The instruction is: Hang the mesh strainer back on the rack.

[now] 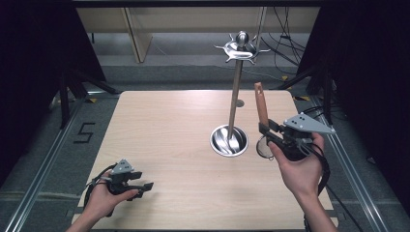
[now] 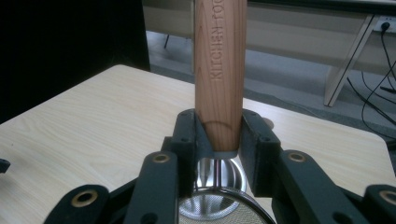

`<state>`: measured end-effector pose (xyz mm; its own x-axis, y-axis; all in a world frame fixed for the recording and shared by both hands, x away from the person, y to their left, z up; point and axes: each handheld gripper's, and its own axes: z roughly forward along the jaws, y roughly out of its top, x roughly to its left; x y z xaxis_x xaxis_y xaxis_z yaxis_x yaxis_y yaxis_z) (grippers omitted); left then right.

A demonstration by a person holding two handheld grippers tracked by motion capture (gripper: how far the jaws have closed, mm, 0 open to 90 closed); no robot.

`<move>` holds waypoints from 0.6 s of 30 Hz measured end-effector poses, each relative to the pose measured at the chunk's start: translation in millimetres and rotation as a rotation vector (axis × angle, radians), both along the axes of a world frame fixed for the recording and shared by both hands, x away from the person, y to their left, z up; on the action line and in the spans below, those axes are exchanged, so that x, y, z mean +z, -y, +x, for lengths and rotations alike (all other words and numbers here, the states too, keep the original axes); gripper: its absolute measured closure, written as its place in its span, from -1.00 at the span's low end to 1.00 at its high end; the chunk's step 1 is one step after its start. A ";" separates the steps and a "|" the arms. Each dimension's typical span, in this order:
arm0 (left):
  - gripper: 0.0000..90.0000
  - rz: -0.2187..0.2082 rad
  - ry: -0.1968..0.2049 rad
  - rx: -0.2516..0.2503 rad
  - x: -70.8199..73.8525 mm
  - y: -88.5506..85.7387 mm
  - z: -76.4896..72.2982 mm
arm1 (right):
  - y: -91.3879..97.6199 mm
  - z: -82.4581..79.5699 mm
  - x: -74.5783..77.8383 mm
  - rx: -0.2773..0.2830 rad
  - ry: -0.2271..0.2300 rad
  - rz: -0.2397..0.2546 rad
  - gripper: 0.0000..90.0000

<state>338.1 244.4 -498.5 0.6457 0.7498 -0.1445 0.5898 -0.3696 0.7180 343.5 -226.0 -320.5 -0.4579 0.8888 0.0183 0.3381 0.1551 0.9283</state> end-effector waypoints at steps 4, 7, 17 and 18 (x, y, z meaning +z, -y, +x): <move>-0.29 0.000 0.000 0.001 0.0 -0.4 0.1 | -0.8 1.5 3.9 0.007 0.016 0.008 0.56; -0.29 -0.001 0.000 0.001 0.0 -0.4 0.0 | -1.0 1.9 6.5 0.006 0.030 0.005 0.56; -0.29 0.000 0.000 0.001 0.1 -0.5 -0.1 | -6.2 3.4 16.6 0.008 0.061 0.033 0.56; -0.29 -0.007 -0.007 0.008 -0.2 0.0 -0.4 | -6.6 3.5 17.4 0.006 0.070 0.029 0.56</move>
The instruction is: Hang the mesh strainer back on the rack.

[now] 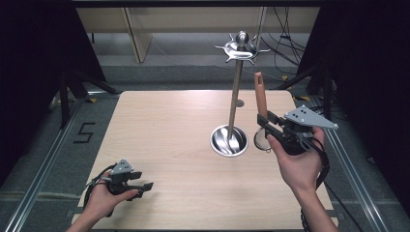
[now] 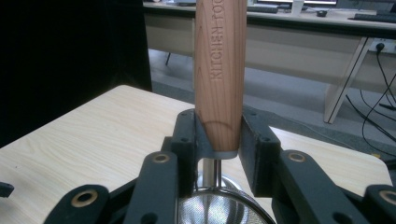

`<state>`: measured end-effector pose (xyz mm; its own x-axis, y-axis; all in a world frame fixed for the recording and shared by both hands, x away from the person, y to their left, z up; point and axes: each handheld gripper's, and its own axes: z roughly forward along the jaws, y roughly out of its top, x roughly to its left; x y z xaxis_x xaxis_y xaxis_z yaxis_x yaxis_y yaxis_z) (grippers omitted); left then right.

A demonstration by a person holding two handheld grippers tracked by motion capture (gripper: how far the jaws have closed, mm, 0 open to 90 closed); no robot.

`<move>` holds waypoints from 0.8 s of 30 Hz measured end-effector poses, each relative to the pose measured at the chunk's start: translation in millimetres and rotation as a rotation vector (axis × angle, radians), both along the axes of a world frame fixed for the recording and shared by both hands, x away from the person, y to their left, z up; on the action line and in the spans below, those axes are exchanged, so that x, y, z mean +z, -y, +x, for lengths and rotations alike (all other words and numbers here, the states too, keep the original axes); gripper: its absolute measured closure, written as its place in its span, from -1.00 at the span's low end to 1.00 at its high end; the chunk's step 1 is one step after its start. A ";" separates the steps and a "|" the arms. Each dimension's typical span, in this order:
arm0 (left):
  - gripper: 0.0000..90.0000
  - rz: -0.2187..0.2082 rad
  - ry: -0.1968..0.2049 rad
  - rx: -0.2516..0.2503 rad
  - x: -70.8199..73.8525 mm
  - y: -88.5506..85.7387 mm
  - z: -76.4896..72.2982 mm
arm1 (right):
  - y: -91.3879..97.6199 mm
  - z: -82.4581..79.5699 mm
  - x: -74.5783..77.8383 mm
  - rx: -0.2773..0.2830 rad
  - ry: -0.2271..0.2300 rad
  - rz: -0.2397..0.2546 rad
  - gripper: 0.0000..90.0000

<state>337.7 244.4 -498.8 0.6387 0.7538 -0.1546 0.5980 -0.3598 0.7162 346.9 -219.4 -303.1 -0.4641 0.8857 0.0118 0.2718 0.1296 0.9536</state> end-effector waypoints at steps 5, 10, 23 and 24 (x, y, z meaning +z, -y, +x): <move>-0.29 0.007 0.007 -0.007 0.3 -0.3 0.2 | -1.0 0.6 4.3 0.001 0.021 0.005 0.56; -0.29 0.007 0.007 -0.006 0.2 -0.4 0.2 | -1.8 1.1 10.5 -0.002 0.040 0.008 0.56; -0.29 -0.005 -0.003 0.002 -0.1 0.2 -0.1 | -7.0 5.0 19.6 -0.002 0.048 0.036 0.56; -0.29 0.002 0.003 -0.003 0.3 -0.2 -0.1 | -7.4 4.9 20.2 -0.003 0.040 0.042 0.56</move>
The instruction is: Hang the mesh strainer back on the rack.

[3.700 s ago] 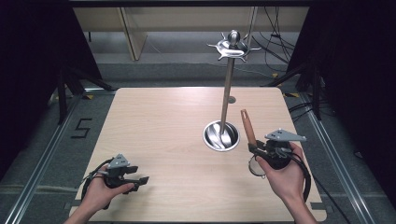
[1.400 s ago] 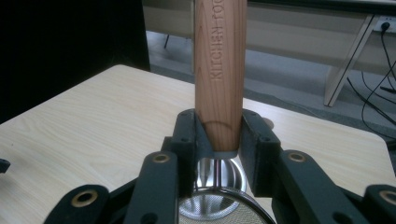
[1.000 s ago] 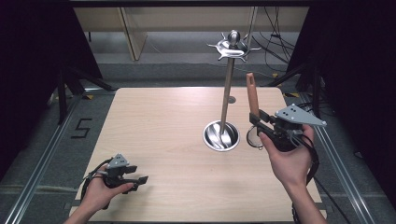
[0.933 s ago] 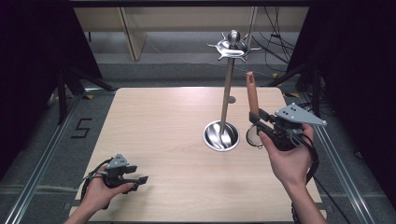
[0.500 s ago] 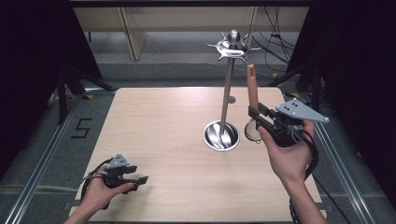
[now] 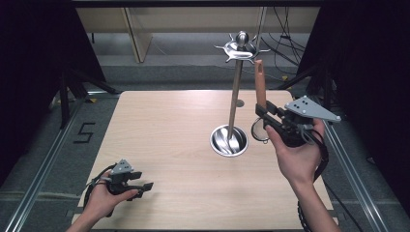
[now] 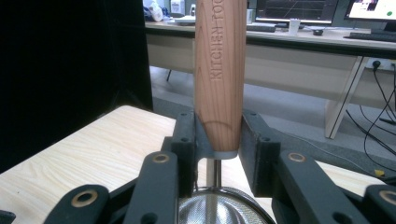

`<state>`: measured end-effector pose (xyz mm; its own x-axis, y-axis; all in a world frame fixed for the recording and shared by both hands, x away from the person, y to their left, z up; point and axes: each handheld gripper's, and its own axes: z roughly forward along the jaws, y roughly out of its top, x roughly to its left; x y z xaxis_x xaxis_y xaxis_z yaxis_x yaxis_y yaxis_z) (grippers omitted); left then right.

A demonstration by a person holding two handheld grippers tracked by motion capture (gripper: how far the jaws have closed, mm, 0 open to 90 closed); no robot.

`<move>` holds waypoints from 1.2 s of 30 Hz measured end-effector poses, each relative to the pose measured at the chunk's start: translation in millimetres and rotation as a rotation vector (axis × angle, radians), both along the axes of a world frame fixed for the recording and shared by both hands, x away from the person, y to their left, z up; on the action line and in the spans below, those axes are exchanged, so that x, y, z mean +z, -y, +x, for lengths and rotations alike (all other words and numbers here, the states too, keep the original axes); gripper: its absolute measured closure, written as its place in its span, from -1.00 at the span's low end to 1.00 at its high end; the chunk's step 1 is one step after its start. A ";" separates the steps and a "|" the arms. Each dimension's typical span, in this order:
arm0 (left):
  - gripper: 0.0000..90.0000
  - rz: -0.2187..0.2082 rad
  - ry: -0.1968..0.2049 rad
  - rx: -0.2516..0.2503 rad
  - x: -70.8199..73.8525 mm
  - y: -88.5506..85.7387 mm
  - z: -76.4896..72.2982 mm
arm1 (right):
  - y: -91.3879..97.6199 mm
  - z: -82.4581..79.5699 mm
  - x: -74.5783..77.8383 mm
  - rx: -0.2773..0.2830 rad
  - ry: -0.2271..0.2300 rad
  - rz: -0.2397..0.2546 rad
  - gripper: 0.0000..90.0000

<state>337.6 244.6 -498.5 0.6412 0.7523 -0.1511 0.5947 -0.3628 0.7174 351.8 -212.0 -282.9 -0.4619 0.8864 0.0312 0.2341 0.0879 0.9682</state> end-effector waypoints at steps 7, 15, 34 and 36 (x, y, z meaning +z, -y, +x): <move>-0.29 0.001 -0.003 0.010 -0.7 0.1 0.3 | -0.5 4.7 2.0 -0.001 0.016 -0.017 0.56; -0.29 0.000 -0.003 0.008 -0.6 0.1 0.4 | -3.3 10.2 2.3 -0.001 0.006 -0.018 0.56; -0.29 -0.014 0.004 0.003 -0.2 0.7 0.0 | -9.6 22.3 3.2 -0.006 -0.009 -0.019 0.56; -0.29 0.003 0.006 0.004 0.1 -0.1 0.4 | -10.9 22.4 3.5 -0.012 -0.018 -0.007 0.56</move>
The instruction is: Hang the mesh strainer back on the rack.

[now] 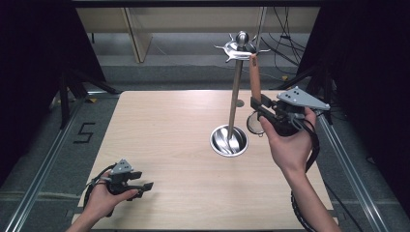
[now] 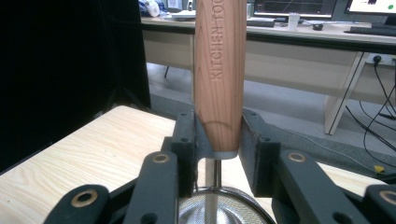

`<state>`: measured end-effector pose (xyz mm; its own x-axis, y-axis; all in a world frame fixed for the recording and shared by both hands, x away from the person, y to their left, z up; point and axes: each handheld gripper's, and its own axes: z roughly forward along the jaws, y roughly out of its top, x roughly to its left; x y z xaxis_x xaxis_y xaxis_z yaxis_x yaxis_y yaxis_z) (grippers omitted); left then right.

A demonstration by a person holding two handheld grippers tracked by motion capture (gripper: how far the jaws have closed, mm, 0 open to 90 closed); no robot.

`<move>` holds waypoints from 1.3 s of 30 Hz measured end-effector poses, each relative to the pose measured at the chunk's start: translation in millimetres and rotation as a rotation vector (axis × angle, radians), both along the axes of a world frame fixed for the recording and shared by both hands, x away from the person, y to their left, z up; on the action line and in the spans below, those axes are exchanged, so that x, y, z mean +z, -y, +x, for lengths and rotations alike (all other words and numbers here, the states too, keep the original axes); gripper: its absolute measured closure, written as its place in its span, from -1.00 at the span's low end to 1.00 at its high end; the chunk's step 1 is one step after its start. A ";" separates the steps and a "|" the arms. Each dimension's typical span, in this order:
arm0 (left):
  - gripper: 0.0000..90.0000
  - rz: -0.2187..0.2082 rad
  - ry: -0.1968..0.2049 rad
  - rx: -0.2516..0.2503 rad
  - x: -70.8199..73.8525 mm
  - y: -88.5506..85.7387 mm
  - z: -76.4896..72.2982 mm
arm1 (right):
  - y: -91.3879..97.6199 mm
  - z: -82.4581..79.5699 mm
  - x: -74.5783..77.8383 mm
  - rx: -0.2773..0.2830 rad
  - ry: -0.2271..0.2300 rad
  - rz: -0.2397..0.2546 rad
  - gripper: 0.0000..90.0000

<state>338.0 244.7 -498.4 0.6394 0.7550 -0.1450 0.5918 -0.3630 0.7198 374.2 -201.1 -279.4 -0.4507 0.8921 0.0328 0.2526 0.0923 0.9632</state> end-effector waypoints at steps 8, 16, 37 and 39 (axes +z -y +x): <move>-0.29 -0.014 0.001 -0.004 -0.1 0.5 -0.4 | -2.6 5.5 -1.4 0.002 -0.001 -0.004 0.56; -0.29 -0.016 0.003 -0.003 0.0 0.7 -0.6 | -5.0 9.0 -2.1 0.006 -0.002 -0.019 0.55; -0.29 -0.006 0.002 -0.009 0.5 -0.5 -0.5 | -10.6 7.8 -4.5 0.015 0.022 -0.067 0.27; -0.29 -0.006 0.003 -0.008 0.5 -0.5 -0.5 | -10.9 4.2 -4.2 0.008 0.008 -0.061 0.20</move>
<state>337.5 245.3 -497.9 0.6463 0.7488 -0.1474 0.5865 -0.3638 0.7236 378.4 -190.2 -283.6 -0.4575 0.8888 -0.0254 0.2444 0.1532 0.9575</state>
